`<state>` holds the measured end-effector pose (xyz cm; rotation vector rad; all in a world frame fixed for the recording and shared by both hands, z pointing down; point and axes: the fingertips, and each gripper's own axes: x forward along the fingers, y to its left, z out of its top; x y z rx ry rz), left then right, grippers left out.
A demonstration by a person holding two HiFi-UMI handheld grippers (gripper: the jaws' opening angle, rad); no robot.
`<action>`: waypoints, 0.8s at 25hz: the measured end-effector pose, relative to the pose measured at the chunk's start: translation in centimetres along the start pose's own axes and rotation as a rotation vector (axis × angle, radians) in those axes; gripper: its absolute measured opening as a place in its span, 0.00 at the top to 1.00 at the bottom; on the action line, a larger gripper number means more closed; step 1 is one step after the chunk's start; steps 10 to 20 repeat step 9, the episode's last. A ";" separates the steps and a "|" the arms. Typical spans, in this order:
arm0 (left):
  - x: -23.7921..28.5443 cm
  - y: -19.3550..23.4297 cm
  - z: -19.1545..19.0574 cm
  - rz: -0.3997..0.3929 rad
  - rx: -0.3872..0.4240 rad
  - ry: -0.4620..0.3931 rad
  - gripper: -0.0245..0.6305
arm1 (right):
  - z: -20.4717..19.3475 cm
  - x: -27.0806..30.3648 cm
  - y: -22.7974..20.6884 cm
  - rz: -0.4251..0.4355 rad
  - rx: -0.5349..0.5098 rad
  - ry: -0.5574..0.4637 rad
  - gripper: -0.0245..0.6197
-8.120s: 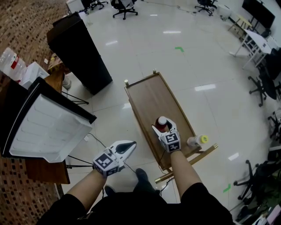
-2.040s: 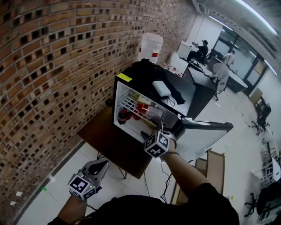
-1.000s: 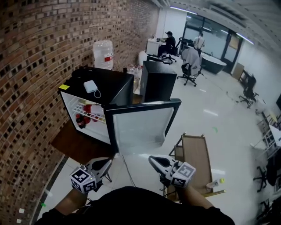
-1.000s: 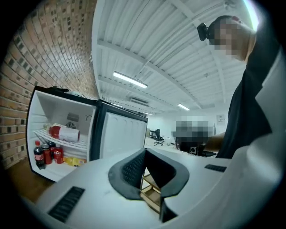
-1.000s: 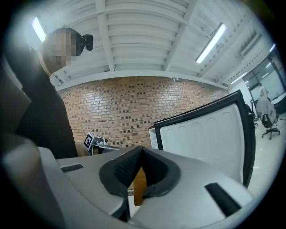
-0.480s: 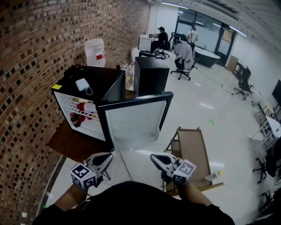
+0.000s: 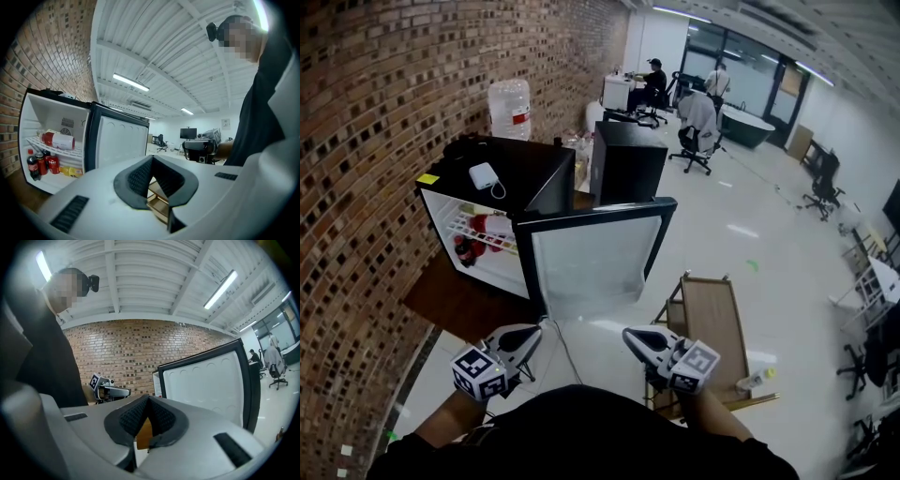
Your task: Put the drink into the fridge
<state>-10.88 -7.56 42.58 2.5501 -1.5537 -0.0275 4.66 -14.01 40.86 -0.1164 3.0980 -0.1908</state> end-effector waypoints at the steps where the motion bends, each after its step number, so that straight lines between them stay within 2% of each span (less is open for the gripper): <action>1: -0.1 -0.1 0.0 0.002 -0.001 0.000 0.97 | 0.0 0.0 0.1 0.005 -0.003 0.005 0.98; 20: -0.6 1.0 -0.4 0.012 -0.008 0.002 0.97 | -0.1 1.4 0.3 0.027 -0.008 0.017 0.98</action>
